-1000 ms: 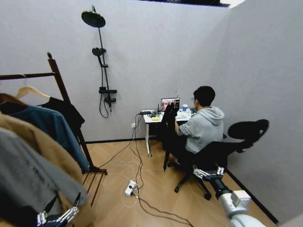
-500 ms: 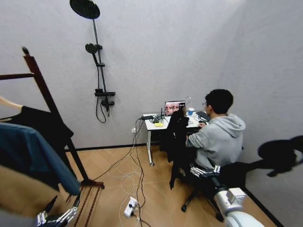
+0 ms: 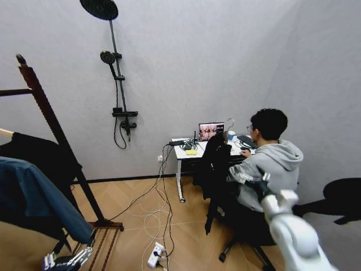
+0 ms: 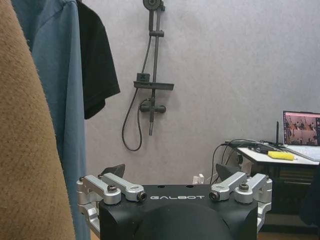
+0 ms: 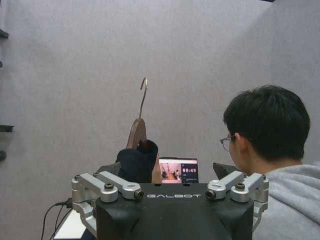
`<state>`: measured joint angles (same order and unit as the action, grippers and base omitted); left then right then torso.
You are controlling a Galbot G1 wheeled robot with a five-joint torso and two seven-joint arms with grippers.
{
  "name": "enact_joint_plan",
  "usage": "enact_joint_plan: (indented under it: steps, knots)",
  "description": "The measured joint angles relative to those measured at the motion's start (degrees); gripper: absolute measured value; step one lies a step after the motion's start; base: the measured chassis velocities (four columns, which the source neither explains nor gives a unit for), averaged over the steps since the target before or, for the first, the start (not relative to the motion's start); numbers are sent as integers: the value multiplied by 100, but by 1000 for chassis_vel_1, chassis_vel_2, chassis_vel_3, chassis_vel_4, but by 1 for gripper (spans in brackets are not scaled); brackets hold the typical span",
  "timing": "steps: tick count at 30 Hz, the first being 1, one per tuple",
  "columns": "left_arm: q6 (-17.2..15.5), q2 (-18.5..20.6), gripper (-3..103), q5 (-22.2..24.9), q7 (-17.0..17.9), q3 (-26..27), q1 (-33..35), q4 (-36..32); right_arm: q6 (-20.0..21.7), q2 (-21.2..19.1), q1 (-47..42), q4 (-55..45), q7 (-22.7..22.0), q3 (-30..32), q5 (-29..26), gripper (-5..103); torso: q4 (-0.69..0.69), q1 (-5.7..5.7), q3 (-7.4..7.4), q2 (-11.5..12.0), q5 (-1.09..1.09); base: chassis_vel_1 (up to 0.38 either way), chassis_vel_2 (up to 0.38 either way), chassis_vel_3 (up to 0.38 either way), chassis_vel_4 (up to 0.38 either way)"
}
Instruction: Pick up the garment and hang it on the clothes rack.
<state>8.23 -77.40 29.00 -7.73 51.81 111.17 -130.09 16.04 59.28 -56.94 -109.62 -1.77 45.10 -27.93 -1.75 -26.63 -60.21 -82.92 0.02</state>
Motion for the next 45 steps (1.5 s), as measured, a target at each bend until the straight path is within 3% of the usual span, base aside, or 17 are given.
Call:
enact_joint_plan:
  steps: [9, 15, 26, 33, 35, 36, 38, 40, 45]
  knots:
    - [0, 0, 100, 0, 0, 0, 0, 0, -400, -267, 970, 932, 358, -639, -334, 100, 0, -6, -2, 3, -2, 0, 0, 0, 0]
    - [0, 0, 100, 0, 0, 0, 0, 0, -252, -197, 1573, 1434, -45, -1040, -404, 103, 0, -4, -1, 2, -2, 0, 0, 0, 0]
    - [0, 0, 100, 0, 0, 0, 0, 0, -36, -85, 1908, 1895, 80, -1252, -775, 68, 0, -4, 0, 2, -3, 0, 0, 0, 0]
    - [0, 0, 100, 0, 0, 0, 0, 0, 169, -14, 1680, 1599, 30, -1133, -956, 35, 0, -4, 0, 1, -3, 0, 0, 0, 0]
    - [0, 0, 100, 0, 0, 0, 0, 0, 190, 0, 1627, 1529, -1, -1096, -957, 35, 0, -4, 0, 2, -3, 0, 0, 0, 0]
    - [0, 0, 100, 0, 0, 0, 0, 0, 250, 19, 1469, 1319, -41, -1002, -986, 24, 0, -4, -1, 1, -2, 0, 0, 0, 0]
    - [0, 0, 100, 0, 0, 0, 0, 0, 283, 20, 1363, 1183, -45, -945, -1011, 24, 0, -4, -1, 2, -2, 0, 0, 0, 0]
    - [0, 0, 100, 0, 0, 0, 0, 0, 355, -1, 1078, 844, -35, -831, -1077, 16, -4, -4, 0, 2, -2, 0, 0, 0, 0]
    - [0, 0, 100, 0, 0, 0, 0, 0, 358, 5, 782, 463, 20, -737, -1082, 15, -2, -3, 0, 2, -2, 0, 0, 0, 0]
